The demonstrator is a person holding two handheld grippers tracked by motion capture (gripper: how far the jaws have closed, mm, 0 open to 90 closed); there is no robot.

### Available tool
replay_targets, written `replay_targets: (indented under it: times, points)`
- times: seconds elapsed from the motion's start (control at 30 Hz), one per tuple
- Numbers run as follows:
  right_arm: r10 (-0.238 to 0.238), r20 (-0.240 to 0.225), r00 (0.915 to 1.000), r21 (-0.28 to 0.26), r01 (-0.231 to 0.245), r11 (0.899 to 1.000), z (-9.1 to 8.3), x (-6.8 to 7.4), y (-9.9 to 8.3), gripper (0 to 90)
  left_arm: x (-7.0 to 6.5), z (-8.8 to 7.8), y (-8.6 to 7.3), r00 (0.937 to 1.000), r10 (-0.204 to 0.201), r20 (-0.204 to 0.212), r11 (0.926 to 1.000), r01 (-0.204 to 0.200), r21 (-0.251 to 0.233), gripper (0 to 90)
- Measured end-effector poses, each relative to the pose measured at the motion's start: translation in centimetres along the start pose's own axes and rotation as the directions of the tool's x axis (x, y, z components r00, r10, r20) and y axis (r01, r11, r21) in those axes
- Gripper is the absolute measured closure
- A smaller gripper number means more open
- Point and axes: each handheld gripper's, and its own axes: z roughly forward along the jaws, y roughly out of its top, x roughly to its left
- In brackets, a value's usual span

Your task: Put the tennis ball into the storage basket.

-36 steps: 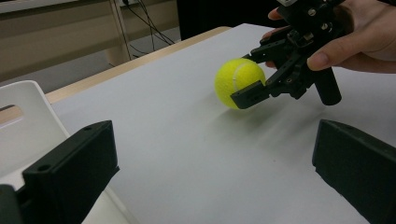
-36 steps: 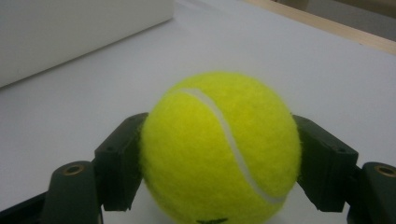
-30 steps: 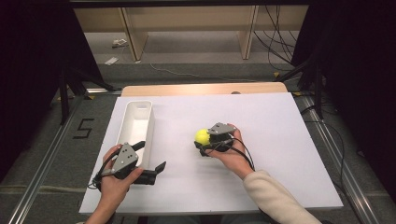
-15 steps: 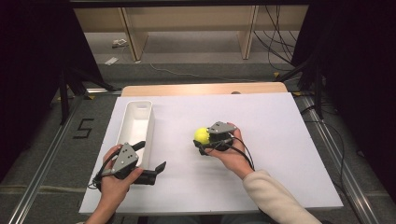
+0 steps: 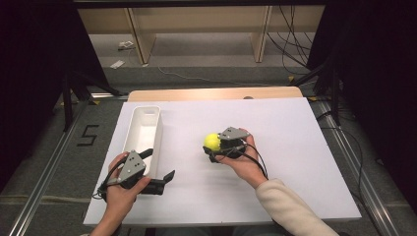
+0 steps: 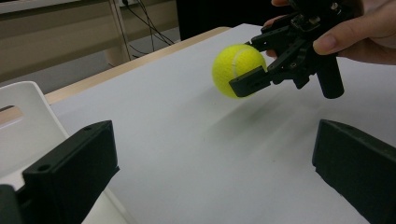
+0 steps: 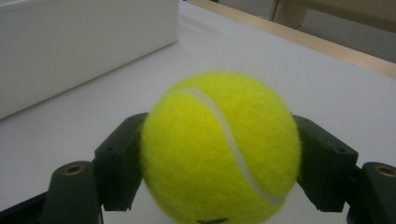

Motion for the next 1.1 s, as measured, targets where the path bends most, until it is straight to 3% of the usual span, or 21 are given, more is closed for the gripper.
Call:
replay_targets:
  times: [1.1]
  points:
    - [0.001, -0.003, 1.0, -0.03, -0.001, 1.0, -0.49, 0.21, 0.86, 26.8, 0.03, 0.0, -0.01, 1.0, -0.001, 0.0, 1.0, 0.001, 0.0, 0.0]
